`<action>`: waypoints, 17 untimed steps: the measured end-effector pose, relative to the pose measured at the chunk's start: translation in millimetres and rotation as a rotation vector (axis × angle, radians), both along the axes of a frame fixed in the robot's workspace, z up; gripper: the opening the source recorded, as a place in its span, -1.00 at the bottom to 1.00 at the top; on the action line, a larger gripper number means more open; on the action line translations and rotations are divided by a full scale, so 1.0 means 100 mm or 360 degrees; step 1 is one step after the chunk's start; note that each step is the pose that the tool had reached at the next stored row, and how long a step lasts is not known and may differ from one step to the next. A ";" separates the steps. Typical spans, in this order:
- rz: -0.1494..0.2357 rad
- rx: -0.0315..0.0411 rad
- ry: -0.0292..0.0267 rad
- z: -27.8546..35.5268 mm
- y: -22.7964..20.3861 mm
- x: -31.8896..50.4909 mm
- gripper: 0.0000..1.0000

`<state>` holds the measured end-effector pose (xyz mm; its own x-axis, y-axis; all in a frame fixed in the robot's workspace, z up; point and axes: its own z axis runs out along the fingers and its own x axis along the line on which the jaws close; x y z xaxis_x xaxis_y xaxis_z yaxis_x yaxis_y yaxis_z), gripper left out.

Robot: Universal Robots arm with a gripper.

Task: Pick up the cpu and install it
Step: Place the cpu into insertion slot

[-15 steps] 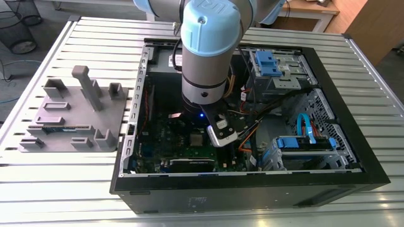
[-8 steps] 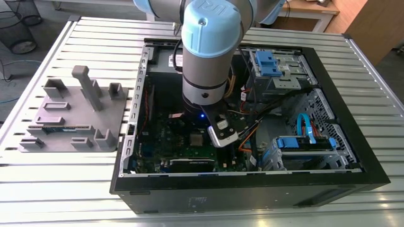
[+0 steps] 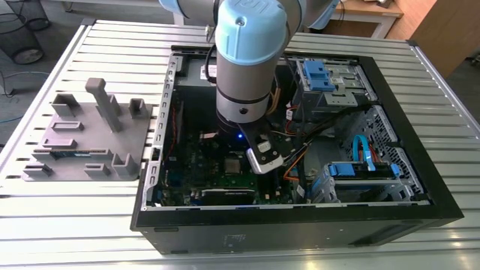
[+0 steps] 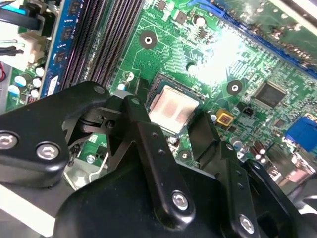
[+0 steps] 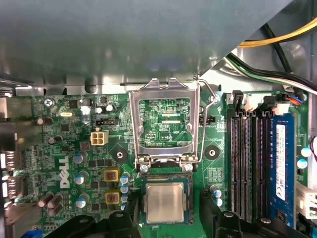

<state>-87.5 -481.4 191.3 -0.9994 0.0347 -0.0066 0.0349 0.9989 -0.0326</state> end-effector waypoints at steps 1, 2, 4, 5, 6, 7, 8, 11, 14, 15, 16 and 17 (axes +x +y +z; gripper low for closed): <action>0.0000 0.0000 -0.00001 0.007 0.000 0.001 0.19; 0.0000 0.0001 -0.00004 0.008 0.001 0.001 0.19; 0.0000 0.0000 -0.00003 0.008 0.000 0.004 0.19; 0.0000 0.0000 -0.00002 0.009 0.000 0.007 0.19; 0.0000 0.0000 -0.00002 0.010 0.000 0.009 0.19; 0.0000 0.0000 -0.00001 0.010 0.000 0.009 0.19; 0.0000 0.0000 -0.00001 0.010 0.000 0.009 0.19; 0.0000 0.0000 -0.00002 0.009 0.000 0.010 0.19; 0.0000 0.0000 -0.00001 0.009 0.000 0.011 0.16; 0.0000 0.0000 -0.00001 0.009 0.000 0.011 0.16; 0.0000 0.0000 -0.00002 0.009 0.000 0.012 0.03; 0.0000 0.0000 -0.00002 0.009 0.000 0.012 0.03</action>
<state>-86.3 -481.4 192.2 -0.9994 0.0346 -0.0067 0.0348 0.9989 -0.0325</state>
